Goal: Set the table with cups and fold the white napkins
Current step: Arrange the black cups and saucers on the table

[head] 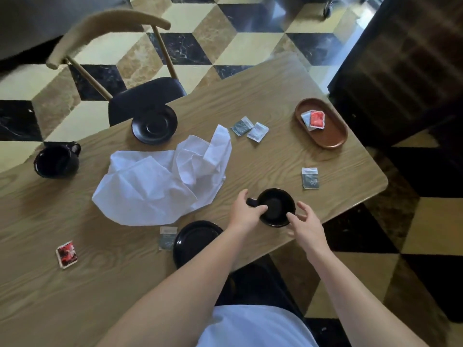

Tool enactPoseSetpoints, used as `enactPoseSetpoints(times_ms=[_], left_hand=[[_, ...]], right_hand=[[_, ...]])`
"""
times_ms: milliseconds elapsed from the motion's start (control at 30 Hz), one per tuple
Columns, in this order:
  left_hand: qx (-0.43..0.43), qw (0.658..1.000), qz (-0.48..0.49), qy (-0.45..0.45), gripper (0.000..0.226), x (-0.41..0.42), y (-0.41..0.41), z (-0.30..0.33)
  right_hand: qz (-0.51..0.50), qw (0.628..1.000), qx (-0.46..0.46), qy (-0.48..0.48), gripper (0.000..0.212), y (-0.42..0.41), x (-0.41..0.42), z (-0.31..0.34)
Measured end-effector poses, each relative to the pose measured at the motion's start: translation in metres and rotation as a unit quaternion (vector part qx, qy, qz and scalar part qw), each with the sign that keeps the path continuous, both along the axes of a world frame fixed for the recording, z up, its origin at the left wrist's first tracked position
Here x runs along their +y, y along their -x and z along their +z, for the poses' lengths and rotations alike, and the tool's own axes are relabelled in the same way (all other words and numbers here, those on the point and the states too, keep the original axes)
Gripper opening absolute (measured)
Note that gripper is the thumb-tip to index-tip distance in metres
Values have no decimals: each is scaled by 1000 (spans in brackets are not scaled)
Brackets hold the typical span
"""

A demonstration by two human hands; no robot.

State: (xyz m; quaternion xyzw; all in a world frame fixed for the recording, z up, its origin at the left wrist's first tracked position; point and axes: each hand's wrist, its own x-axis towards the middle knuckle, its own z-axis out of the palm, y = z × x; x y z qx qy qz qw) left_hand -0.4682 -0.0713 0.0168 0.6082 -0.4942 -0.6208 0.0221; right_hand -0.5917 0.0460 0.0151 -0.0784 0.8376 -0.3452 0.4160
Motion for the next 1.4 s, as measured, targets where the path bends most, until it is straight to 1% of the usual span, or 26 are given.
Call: enactPoseSetpoints(times_ms=[67,233,367,433,500,600,700,833,967,1200,1333,1400], left_hand=[[-9,1000,16,-7,77,-3,7,-5],[-34,999,-3,6,57,-8,9,-15],[-30,999,9,10,46,-5,2,-8],[-18,999,24,13,42,-2,-8,-1],[-17,999,24,37,38,1,-28,6],[-43,995,11,91,38,8,-70,18],[-71,990,19,119,37,18,-118,26],[-97,986,84,102,37,32,-167,24],[-94,982,141,78,35,43,-196,18],[-86,976,194,46,35,56,-208,6],[-100,976,188,39,37,56,-209,2],[-107,977,182,34,40,54,-209,1]], right_hand=[[9,1000,-6,-2,51,0,-2,-6],[0,1000,-23,-1,48,-1,-7,-17],[31,999,7,3,47,-2,-11,-17],[40,999,4,15,48,-5,-13,-14],[57,998,-6,32,50,-13,-15,-7],[116,992,-18,54,48,-32,-19,6],[186,980,-37,64,47,-59,-28,15],[253,963,-69,56,46,-95,-39,16],[303,948,-86,41,47,-119,-46,11],[341,937,-71,19,43,-134,-49,6],[344,937,-60,3,50,-136,-49,4],[338,939,-67,1,46,-136,-50,1]])
